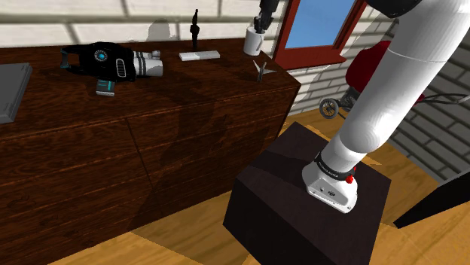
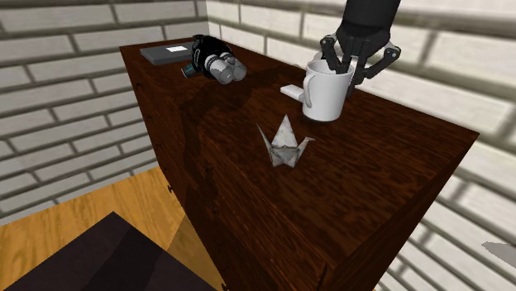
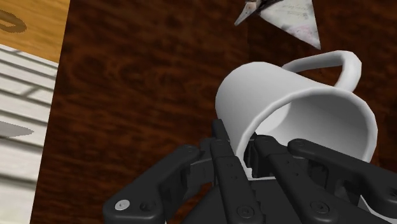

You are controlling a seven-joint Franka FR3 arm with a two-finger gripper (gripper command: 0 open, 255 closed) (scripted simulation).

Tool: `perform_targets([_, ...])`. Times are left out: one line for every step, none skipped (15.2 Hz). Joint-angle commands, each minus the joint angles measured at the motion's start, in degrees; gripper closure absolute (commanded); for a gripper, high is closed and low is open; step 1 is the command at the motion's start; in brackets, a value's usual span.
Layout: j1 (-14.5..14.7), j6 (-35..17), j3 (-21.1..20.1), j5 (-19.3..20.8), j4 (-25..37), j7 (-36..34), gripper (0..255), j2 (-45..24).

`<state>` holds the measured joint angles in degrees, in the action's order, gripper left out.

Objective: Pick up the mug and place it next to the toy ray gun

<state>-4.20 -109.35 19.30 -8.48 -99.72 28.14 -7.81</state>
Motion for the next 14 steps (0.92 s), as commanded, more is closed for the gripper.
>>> perform_targets([-0.1, 1.7, 0.1, 0.1, 1.5, -0.1, 255, 0.1])
perform_targets([-0.1, 2.4, 0.1, 0.2, 2.2, -0.2, 255, 0.2])
perform_targets([-0.1, 3.2, 0.1, 0.2, 3.0, -0.3, 255, 0.2])
perform_targets([-0.1, 3.9, 0.1, 0.2, 3.7, -0.4, 255, 0.3])
perform_targets([-0.2, 4.7, 0.1, 0.3, 4.4, -0.4, 255, 0.3])
perform_targets([-0.2, 5.5, 0.2, 0.3, 5.2, -0.5, 255, 0.3])
perform_targets([-0.2, 6.2, 0.2, 0.3, 6.0, -0.6, 255, 0.3])
perform_targets([-0.2, 7.0, 0.2, 0.3, 6.8, -0.7, 255, 0.2])
perform_targets([-0.3, 7.8, 0.2, 0.3, 7.6, -0.7, 255, 0.2])
perform_targets([-0.3, 8.6, 0.2, 0.3, 8.5, -0.8, 255, 0.1])
perform_targets([-0.3, 9.4, 0.2, 0.3, 9.3, -0.8, 255, 0.1])
perform_targets([-0.4, 10.2, 0.3, 0.3, 10.2, -0.9, 255, 0.0])
perform_targets([-0.4, 11.0, 0.3, 0.3, 11.1, -0.9, 255, -0.1])
perform_targets([-0.5, 11.8, 0.3, 0.2, 12.1, -1.0, 255, -0.3])
